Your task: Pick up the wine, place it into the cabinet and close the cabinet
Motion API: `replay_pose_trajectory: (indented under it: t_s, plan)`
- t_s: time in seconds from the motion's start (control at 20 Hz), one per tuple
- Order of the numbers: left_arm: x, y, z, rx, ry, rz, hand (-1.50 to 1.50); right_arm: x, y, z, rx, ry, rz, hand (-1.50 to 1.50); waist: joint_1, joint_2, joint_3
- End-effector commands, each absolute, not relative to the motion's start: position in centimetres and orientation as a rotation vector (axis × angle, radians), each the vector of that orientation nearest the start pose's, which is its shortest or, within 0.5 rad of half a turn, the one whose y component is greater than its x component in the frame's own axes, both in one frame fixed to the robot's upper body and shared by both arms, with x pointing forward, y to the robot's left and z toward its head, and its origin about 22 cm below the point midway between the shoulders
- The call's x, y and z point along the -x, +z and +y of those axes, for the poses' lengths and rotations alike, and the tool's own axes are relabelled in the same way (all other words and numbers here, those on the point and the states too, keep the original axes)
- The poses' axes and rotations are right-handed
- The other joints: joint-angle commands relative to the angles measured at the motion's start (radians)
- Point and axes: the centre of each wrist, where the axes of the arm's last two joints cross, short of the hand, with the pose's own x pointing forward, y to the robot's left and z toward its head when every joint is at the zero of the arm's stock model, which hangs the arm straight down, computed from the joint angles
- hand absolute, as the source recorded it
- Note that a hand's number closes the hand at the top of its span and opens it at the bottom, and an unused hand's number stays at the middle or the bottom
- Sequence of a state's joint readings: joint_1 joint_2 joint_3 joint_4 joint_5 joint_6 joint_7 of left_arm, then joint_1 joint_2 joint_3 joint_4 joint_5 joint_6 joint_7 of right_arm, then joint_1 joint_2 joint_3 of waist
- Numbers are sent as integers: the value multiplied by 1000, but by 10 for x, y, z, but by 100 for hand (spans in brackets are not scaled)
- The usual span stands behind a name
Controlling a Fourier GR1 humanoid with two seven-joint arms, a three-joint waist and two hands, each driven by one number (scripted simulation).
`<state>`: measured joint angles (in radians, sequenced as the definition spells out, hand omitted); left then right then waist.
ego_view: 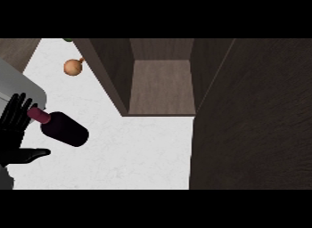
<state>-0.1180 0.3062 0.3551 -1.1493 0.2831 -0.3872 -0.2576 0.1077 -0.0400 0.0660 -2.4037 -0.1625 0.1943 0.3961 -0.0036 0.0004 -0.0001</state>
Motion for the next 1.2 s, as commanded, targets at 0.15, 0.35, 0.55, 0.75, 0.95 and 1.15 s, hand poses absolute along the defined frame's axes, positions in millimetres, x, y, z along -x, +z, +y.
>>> replay_pose_trajectory:
  t_s: [0.15, 0.35, 0.55, 0.75, 0.95, 1.15]
  plan:
    - [-247, -46, 393, 75, 80, -1626, -150, -141, 171, -237, -237, 249, -1895, -150, -1, -1, 0]
    - [-252, -87, 375, 104, 109, -1599, -150, -159, 166, -230, -234, 212, -1926, -150, -7, 2, -1]
    - [-256, -80, 410, 90, 101, -1598, -150, -142, 172, -233, -232, 230, -1910, -150, -6, 1, -1]
    - [-256, -101, 389, 90, 94, -1596, -150, -147, 163, -234, -227, 248, -1897, -150, -7, 1, -1]
    - [-258, -110, 376, 107, 82, -1574, -150, -163, 182, -222, -226, 239, -1904, -150, -2, 1, -1]
    - [-255, -121, 375, 108, 96, -1567, -150, -146, 169, -231, -226, 245, -1912, -150, -12, 3, -1]
